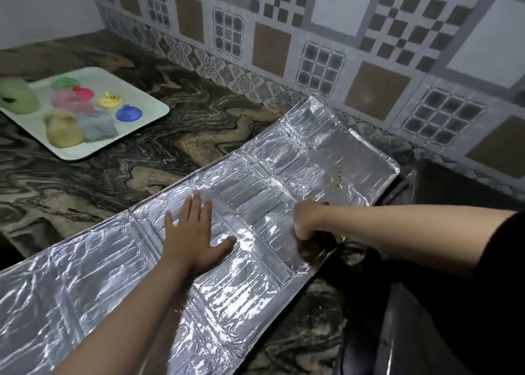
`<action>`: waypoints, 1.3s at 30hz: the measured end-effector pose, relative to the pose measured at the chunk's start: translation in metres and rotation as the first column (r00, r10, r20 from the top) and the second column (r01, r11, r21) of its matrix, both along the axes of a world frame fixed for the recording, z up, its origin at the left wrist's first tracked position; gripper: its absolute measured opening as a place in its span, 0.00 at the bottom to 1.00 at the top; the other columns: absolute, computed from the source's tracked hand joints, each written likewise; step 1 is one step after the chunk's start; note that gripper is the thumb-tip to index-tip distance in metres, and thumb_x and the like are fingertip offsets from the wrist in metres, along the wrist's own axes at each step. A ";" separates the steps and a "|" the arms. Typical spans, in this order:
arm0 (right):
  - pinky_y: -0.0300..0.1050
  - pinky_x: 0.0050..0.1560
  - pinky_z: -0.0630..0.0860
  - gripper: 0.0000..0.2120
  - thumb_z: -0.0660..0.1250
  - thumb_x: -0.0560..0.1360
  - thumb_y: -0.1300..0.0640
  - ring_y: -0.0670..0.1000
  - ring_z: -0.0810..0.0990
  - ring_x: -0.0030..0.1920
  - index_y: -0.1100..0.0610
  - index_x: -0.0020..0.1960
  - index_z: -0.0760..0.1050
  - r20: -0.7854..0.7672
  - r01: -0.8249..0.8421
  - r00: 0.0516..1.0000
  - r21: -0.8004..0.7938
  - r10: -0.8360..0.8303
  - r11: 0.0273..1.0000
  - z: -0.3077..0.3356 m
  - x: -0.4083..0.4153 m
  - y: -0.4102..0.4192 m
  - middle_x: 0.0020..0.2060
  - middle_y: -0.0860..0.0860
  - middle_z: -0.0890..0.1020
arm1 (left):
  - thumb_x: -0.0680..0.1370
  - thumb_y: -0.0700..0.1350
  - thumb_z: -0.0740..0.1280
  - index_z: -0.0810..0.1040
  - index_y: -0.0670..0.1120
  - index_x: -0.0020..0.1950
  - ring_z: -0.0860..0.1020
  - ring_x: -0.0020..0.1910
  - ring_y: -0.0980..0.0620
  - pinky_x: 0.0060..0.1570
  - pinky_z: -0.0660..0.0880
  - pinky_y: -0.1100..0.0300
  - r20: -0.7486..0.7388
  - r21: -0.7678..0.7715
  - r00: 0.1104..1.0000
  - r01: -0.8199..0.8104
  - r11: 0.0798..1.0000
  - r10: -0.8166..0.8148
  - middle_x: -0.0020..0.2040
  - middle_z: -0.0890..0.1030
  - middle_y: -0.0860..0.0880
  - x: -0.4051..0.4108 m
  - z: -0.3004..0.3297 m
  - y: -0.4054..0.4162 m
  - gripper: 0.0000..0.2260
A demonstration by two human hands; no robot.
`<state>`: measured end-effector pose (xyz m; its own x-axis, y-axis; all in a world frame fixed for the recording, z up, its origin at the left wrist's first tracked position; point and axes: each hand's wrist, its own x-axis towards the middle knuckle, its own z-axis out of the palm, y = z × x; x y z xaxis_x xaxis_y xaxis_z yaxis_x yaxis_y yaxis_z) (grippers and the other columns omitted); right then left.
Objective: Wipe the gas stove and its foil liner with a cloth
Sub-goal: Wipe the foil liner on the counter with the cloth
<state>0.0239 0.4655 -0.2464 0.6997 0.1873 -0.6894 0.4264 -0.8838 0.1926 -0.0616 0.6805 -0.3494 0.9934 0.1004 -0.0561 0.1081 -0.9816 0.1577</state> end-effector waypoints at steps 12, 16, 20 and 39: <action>0.44 0.45 0.74 0.03 0.67 0.72 0.64 0.58 0.80 0.54 0.61 0.46 0.74 0.063 -0.193 0.981 0.230 0.183 0.954 -0.003 -0.057 0.024 0.51 0.60 0.81 | 0.65 0.77 0.41 0.43 0.47 0.79 0.39 0.78 0.48 0.72 0.42 0.37 0.002 -0.008 1.000 0.002 1.000 -0.002 0.78 0.36 0.46 0.001 -0.002 0.001 0.51; 0.39 0.36 0.70 0.08 0.72 0.68 0.56 0.51 0.78 0.37 0.61 0.44 0.81 -0.063 0.006 0.998 0.346 0.017 0.938 0.020 -0.038 0.021 0.33 0.53 0.79 | 0.65 0.77 0.41 0.43 0.47 0.79 0.39 0.78 0.48 0.72 0.42 0.37 0.000 0.001 1.000 0.003 1.000 -0.003 0.78 0.36 0.46 0.002 -0.002 0.001 0.50; 0.41 0.33 0.73 0.10 0.69 0.73 0.55 0.51 0.75 0.32 0.62 0.43 0.78 0.024 0.222 0.959 0.553 -0.281 0.803 0.034 0.011 0.026 0.33 0.52 0.77 | 0.66 0.77 0.41 0.43 0.47 0.79 0.39 0.78 0.48 0.72 0.41 0.37 0.006 -0.019 1.000 0.010 1.000 -0.010 0.78 0.36 0.46 0.001 -0.003 0.002 0.50; 0.47 0.43 0.75 0.12 0.61 0.76 0.64 0.59 0.80 0.49 0.60 0.58 0.76 0.283 -0.453 0.886 0.350 0.369 0.820 -0.019 -0.051 0.052 0.52 0.57 0.79 | 0.65 0.78 0.40 0.43 0.46 0.79 0.39 0.78 0.48 0.72 0.41 0.36 0.018 -0.021 1.000 0.005 1.000 -0.004 0.78 0.36 0.46 0.001 -0.003 0.001 0.51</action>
